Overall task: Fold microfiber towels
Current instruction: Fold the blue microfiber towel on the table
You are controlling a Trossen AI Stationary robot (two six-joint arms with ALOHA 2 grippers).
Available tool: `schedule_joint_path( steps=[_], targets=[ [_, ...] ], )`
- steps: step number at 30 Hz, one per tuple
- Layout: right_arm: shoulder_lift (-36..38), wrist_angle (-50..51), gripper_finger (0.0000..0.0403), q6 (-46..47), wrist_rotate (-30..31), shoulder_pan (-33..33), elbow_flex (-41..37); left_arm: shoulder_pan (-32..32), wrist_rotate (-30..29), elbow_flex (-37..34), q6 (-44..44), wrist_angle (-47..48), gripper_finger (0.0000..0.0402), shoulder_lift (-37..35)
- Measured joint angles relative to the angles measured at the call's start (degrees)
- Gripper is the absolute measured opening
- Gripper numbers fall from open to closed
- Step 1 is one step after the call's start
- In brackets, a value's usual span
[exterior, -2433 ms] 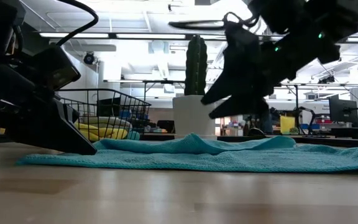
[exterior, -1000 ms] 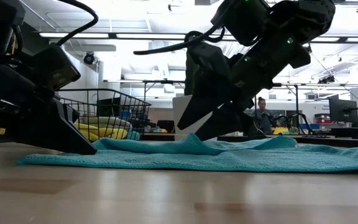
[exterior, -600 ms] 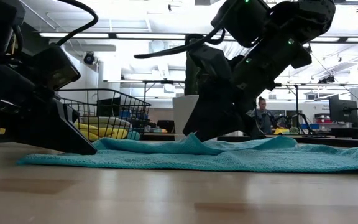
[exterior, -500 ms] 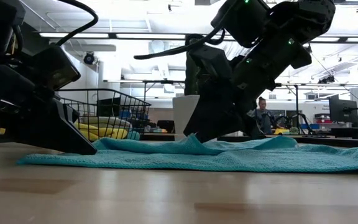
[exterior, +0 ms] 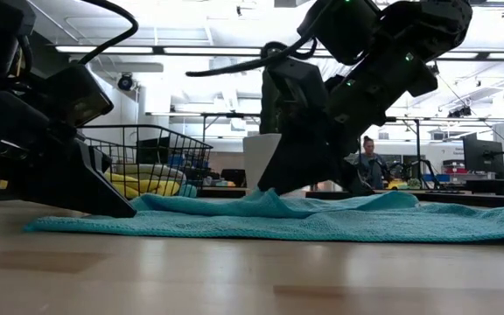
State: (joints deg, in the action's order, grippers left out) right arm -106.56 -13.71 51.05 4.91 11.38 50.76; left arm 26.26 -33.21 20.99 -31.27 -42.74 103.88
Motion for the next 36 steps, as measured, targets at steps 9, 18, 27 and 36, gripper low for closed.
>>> schedule_joint_path(
  steps=[9,18,27,36],
  targets=[
    [0.0,-1.4,0.0004,-8.6,-2.4,-1.9,3.8,0.0,0.0,0.0,0.0,0.0,0.0000,0.0],
    [0.0,15.4,0.0002,-31.3,2.1,-6.8,19.2,0.0,0.0,0.0,0.0,0.0,0.0000,0.0],
    [0.0,18.3,0.0001,-41.1,5.0,-13.7,23.0,0.0,0.0,0.0,0.0,0.0,0.0000,0.0],
    [-0.2,17.7,0.0000,-41.1,0.0,-18.5,22.2,-0.1,-0.3,0.0,0.0,0.0,0.0000,0.0]
  ],
)
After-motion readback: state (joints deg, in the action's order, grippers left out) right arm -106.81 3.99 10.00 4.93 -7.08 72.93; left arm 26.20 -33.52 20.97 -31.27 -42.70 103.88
